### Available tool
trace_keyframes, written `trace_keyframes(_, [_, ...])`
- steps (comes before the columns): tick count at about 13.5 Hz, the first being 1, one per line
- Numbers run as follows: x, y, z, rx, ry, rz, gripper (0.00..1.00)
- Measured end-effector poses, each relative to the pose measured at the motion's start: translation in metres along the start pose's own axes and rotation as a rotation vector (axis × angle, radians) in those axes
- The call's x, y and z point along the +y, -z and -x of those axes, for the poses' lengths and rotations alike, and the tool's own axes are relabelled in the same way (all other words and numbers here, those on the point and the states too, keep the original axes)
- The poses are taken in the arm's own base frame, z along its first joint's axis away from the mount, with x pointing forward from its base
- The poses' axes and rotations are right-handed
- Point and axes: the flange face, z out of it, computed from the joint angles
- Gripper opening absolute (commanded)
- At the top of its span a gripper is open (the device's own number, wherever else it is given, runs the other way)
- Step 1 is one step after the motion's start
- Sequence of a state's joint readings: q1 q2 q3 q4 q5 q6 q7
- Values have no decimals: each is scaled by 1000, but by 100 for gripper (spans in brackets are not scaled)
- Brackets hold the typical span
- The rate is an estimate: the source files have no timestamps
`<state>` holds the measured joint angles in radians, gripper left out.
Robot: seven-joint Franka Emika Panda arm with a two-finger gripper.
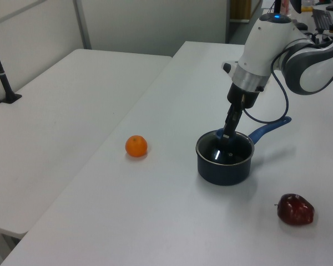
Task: Open lid
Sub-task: 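Close the gripper on the blue knob of the glass lid, then lift the glass lid off the saucepan and carry it beside the pot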
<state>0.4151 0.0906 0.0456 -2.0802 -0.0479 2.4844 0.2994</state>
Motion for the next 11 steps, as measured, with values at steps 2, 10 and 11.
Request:
trace_keyframes(2, [-1,1,0,2,1,-1,33])
trace_keyframes(10, [1,61,-26,-24,-60,19,33])
trace_keyframes(11, [12,70,-31,-16,-82,24,33])
